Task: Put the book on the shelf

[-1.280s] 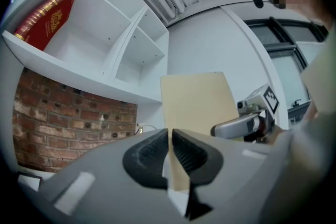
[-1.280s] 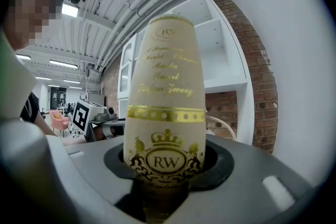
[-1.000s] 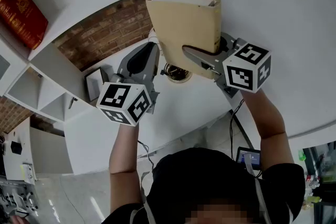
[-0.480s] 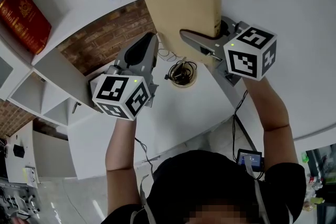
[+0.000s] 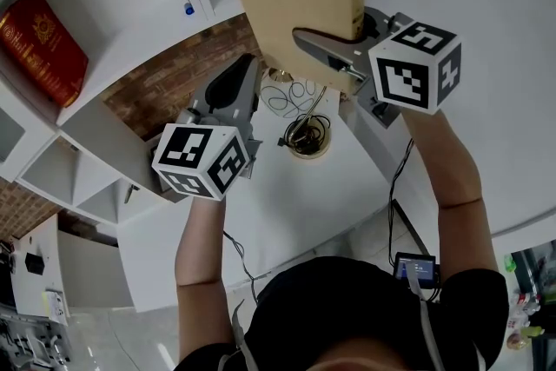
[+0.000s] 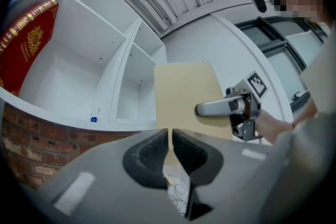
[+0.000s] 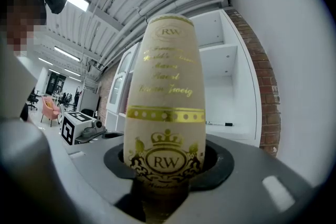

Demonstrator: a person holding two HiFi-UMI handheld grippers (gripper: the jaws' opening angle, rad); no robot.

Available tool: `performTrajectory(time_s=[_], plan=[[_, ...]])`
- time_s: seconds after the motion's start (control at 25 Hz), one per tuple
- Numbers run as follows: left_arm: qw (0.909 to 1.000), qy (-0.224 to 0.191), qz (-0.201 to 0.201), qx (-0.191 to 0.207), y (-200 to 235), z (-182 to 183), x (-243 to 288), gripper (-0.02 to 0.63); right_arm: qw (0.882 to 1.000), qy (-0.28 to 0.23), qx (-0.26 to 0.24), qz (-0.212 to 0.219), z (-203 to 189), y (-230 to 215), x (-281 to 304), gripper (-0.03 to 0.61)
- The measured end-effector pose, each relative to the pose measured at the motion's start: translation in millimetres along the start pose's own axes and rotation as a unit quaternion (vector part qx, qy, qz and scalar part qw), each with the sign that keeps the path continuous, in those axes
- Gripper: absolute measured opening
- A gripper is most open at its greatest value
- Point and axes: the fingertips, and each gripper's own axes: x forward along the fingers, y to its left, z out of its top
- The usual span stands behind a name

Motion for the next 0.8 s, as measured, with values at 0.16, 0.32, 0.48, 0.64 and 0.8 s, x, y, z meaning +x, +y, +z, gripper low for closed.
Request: performTrajectory(time_s=[0.16, 0.32, 0.48, 0.64, 0.8], plan=[[1.0, -0.009, -0.002, 0.003, 6.1, 6.5, 3.9, 0.014, 1.0, -0.007, -0.007, -0.005, 13.4, -6.3, 7.5, 0.224], [0.9999, -0.016, 0.001, 0.005, 13.8, 13.9, 7.1, 0.014, 1.0, -0.015, -0.008, -0.009, 23.3, -12.8, 14.5, 0.224], [0.9998, -0.018, 0.004, 0.012, 20.1, 17.9, 9.3, 0.014, 1.0, -0.02, -0.01, -0.012, 33.2, -18.2, 20.5, 0.224], [0.9996, -0.02, 0.01, 0.016, 25.8, 23.5, 6.9, 0.014, 0.999, -0.03, -0.017, -0.016, 48.6, -21.0, 23.4, 0.224], [0.9995, -0.021, 0.014, 0.019, 28.8, 27.1, 4.4, 0.014, 0.999, -0.04, -0.024, -0.018, 63.2, -23.2, 27.0, 0.224]])
